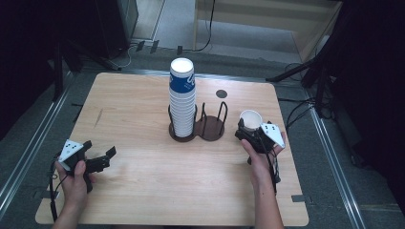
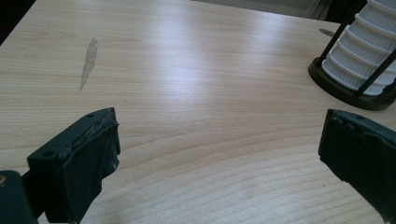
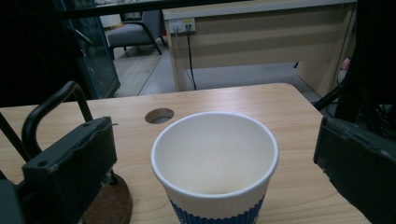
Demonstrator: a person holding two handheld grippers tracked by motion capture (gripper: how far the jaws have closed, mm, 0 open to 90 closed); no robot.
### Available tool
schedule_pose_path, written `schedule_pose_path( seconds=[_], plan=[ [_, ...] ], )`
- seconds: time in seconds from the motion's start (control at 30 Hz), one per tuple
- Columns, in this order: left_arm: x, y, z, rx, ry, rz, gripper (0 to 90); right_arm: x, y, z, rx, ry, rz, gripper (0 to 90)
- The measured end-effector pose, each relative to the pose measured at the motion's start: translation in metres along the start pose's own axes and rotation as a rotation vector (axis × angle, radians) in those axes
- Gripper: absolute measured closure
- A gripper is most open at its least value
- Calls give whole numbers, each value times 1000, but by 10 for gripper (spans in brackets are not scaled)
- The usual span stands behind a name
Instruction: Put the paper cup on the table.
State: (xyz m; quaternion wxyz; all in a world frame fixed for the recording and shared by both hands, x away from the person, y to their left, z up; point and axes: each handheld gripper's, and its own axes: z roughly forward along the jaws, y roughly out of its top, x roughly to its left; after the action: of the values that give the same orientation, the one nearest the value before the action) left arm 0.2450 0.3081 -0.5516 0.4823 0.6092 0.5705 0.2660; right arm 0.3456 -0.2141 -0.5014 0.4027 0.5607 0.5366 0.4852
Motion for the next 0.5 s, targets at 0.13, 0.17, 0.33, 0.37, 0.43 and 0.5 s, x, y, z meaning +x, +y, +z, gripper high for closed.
schedule_pose_path(
  seconds=[0.13, 0.17, 0.33, 0.37, 0.43, 0.5],
  plan=[
    [-1, 0, 0, 4, 3, 7, 0, -4, 5, -10, -15, 3, 4, 0],
    [-1, 0, 0, 4, 4, 8, 0, -5, 6, -13, -18, 6, 5, 0],
    [-1, 0, 0, 3, 7, 10, 0, -10, 9, -25, -30, 6, -3, 0],
    [-1, 0, 0, 2, 8, 9, 0, -11, 10, -27, -33, 5, -7, 0],
    [-1, 0, 0, 3, 8, 9, 0, -14, 11, -32, -33, 5, -6, 0],
    [-1, 0, 0, 3, 9, 9, 0, -17, 12, -36, -37, 3, -6, 0]
  ],
)
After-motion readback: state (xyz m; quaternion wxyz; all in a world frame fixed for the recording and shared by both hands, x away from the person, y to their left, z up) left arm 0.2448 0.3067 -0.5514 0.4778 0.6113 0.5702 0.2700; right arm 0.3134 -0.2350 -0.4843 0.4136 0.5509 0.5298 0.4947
